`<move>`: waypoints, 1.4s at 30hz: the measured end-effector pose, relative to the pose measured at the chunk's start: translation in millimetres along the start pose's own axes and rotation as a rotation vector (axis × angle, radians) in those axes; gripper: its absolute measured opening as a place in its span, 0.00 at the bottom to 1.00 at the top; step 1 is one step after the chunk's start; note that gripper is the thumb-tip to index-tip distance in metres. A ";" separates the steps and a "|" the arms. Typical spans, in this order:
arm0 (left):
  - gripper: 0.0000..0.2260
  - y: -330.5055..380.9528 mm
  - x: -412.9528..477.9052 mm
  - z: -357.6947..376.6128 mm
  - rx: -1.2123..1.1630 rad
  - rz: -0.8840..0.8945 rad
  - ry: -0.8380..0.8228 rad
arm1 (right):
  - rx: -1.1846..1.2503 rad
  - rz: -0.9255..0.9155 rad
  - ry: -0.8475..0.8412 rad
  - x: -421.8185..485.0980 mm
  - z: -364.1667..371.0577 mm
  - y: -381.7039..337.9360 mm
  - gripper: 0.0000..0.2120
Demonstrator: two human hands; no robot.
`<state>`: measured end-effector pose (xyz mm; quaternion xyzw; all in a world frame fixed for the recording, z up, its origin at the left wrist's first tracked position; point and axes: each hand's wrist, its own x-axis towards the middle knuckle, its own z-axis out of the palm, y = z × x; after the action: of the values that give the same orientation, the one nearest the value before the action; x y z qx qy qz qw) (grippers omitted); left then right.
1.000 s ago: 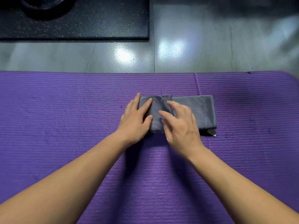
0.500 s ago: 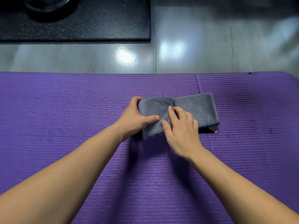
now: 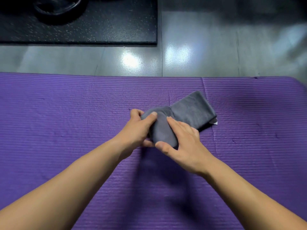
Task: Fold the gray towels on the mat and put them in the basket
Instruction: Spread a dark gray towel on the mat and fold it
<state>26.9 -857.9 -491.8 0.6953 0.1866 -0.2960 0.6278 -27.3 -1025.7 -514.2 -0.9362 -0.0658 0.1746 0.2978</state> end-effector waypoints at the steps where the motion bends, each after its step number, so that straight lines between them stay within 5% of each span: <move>1: 0.11 3.7 -5.2 0.8 -0.070 -0.031 -0.028 | 0.067 -0.006 0.022 0.0 -2.5 0.5 0.55; 4: 0.05 14.0 -15.5 2.3 -0.280 -0.108 -0.126 | 0.387 0.031 0.034 1.7 -17.3 8.7 0.39; 6: 0.10 18.2 -20.3 3.9 -0.359 -0.118 -0.214 | 0.543 0.083 0.023 4.2 -29.7 20.9 0.33; 8: 0.17 15.2 -19.9 5.6 -0.207 -0.017 -0.239 | 0.703 0.111 0.003 9.5 -39.5 34.7 0.29; 12: 0.36 6.9 0.6 1.0 0.608 0.289 -0.073 | 1.056 0.190 -0.110 18.3 -40.8 56.2 0.28; 15: 0.39 3.2 13.1 1.3 0.594 0.248 -0.215 | 1.224 0.270 -0.181 20.7 -35.6 63.2 0.29; 18: 0.36 -3.3 24.9 6.5 0.550 0.235 -0.241 | 1.309 0.396 -0.027 22.7 -27.9 62.5 0.27; 23: 0.28 -12.3 37.4 19.9 0.652 0.184 -0.181 | 1.109 0.485 0.371 19.9 -7.0 56.5 0.38; 25: 0.28 -15.6 39.7 27.6 0.674 0.147 -0.166 | 0.898 0.509 0.417 16.5 -3.8 51.8 0.31; 29: 0.31 -28.4 39.4 38.7 0.713 0.107 -0.121 | 0.464 0.614 0.366 13.4 -1.5 57.6 0.25; 34: 0.31 -32.6 36.2 54.4 0.877 -0.012 -0.006 | 0.377 0.681 0.213 11.7 -4.8 62.8 0.29; 42: 0.38 -28.5 43.8 58.2 0.874 -0.020 0.136 | 0.325 0.725 0.259 12.5 1.2 58.0 0.32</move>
<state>31.7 -916.0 -543.9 0.9115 0.0914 -0.3069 0.2583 -15.0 -1069.4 -552.3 -0.8538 0.3345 0.1570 0.3668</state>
